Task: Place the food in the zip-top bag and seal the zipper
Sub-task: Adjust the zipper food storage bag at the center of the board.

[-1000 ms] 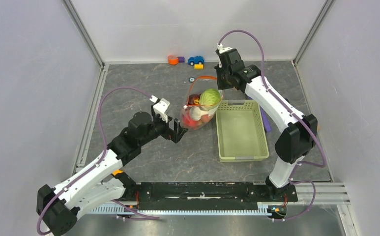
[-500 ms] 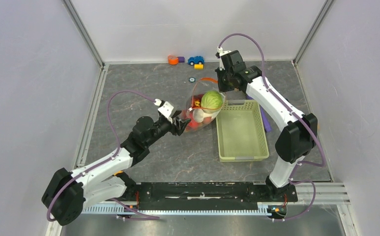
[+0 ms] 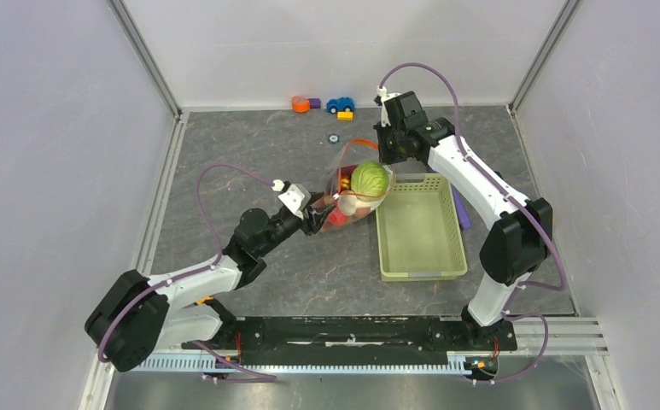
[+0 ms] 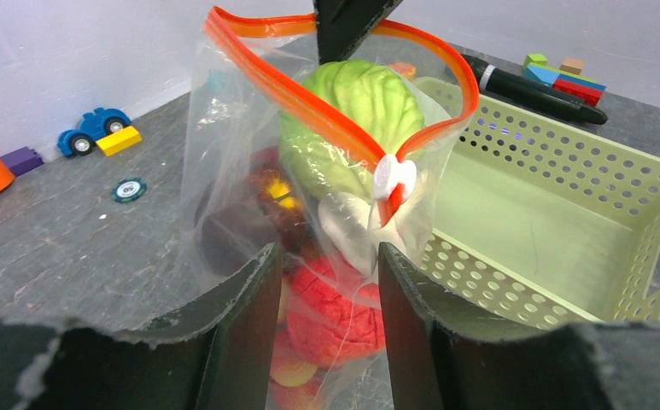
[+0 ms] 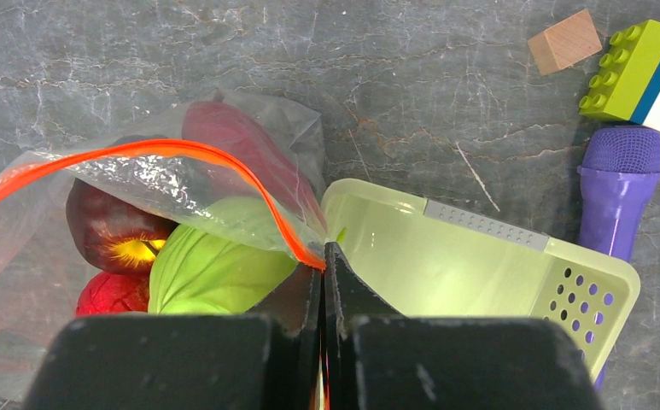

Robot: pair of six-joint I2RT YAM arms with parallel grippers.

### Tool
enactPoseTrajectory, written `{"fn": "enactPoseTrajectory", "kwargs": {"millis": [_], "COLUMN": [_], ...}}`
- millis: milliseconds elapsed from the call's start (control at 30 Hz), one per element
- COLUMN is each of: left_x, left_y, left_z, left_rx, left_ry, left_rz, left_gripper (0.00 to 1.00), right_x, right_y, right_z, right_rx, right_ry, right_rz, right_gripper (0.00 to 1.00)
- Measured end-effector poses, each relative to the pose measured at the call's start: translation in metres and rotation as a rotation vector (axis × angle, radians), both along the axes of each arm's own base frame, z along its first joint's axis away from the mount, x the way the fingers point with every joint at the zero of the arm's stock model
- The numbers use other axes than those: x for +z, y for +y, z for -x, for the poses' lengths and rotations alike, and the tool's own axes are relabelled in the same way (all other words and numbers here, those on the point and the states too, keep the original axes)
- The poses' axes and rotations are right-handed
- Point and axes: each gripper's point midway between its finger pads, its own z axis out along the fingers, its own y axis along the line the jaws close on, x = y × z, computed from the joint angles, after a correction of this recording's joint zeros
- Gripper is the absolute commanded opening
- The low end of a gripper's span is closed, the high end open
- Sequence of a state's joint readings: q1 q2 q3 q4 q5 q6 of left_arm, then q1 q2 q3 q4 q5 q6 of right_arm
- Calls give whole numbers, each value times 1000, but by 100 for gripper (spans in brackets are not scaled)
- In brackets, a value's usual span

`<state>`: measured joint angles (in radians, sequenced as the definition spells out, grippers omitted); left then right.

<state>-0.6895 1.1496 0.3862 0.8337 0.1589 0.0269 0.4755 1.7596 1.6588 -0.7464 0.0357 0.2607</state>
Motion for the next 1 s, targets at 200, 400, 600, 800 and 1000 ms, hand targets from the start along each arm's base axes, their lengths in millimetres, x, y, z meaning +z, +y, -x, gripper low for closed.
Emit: {"fn": "enactPoseTrajectory", "kwargs": {"millis": [200, 400, 600, 800, 1000], "left_x": [0, 8, 3, 2, -5], "left_y": [-12, -22, -26, -26, -22], "left_z": [6, 1, -1, -1, 4], "left_rx": [-78, -104, -118, -121, -123], "left_ry": [-3, -17, -16, -22, -12], "left_rz": [-5, -4, -26, -35, -42], "left_gripper": [52, 40, 29, 38, 39], "right_x": [4, 3, 4, 4, 3], "right_y": [1, 0, 0, 0, 4], "right_z": [2, 5, 6, 6, 9], "right_rx": [3, 5, 6, 6, 26], "right_ry": [-4, -1, -2, -2, 7], "right_rz": [-13, -15, -16, -16, -36], "right_gripper": [0, 0, 0, 0, 0]}}
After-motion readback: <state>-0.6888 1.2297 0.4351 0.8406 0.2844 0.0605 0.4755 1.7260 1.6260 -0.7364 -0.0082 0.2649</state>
